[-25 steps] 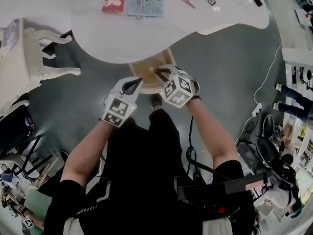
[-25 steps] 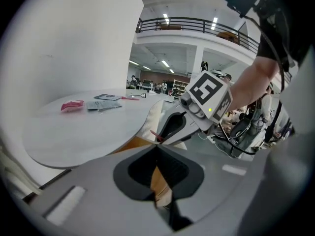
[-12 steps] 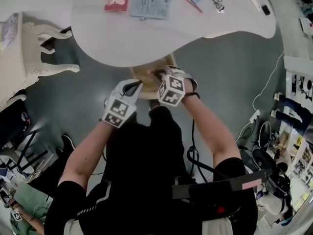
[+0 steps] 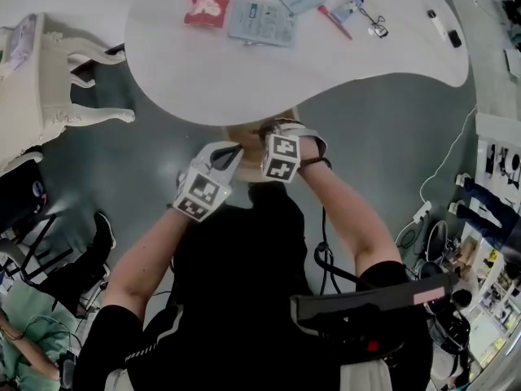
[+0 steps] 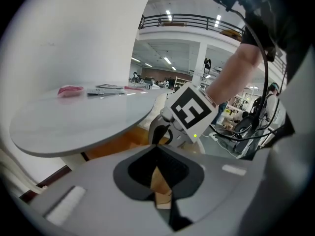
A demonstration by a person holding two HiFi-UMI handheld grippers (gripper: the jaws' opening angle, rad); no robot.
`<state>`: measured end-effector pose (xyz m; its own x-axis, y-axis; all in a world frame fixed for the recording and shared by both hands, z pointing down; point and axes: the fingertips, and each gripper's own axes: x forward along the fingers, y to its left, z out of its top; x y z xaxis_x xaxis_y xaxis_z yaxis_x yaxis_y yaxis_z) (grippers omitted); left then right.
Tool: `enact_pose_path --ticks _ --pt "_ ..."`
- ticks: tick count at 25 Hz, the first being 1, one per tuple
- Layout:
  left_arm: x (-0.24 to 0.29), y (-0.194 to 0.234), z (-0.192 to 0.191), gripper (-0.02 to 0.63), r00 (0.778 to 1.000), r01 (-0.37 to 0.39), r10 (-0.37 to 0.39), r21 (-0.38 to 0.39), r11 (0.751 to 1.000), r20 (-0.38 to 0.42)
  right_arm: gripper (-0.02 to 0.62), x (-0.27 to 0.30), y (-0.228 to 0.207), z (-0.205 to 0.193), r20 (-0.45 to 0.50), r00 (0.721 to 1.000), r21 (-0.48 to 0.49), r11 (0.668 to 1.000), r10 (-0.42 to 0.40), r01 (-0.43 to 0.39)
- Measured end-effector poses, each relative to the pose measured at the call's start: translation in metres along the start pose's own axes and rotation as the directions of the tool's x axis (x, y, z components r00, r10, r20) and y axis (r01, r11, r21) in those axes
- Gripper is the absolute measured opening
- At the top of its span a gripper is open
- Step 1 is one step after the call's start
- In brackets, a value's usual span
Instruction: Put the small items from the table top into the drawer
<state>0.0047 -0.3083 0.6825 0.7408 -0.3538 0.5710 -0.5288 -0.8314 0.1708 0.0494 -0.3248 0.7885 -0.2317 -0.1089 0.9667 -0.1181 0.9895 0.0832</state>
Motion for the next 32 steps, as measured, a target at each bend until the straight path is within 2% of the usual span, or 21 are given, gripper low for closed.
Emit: enact_pose_path --ticks 6,13,16,32 --pt "0.004 0.007 -0.017 0.0 1.0 0.002 -0.002 0.005 1.0 -0.018 0.051 0.029 0.003 -0.007 -0.051 0.998 -0.032 0.999 0.036 -0.037" --pt "0.005 0.014 -0.023 0.0 1.0 -0.003 0.004 0.026 1.0 -0.021 0.051 0.055 0.008 -0.007 -0.103 0.992 -0.134 0.988 0.066 -0.08" --pt "0.007 0.015 -0.033 0.0 1.0 -0.003 0.003 0.01 1.0 -0.026 0.051 0.064 0.009 -0.008 -0.107 0.992 -0.165 0.982 0.071 -0.088" --pt "0.009 0.019 -0.053 0.0 0.998 -0.039 0.037 -0.038 0.999 -0.054 0.052 0.097 0.015 -0.017 -0.153 0.984 -0.198 0.973 0.088 -0.117"
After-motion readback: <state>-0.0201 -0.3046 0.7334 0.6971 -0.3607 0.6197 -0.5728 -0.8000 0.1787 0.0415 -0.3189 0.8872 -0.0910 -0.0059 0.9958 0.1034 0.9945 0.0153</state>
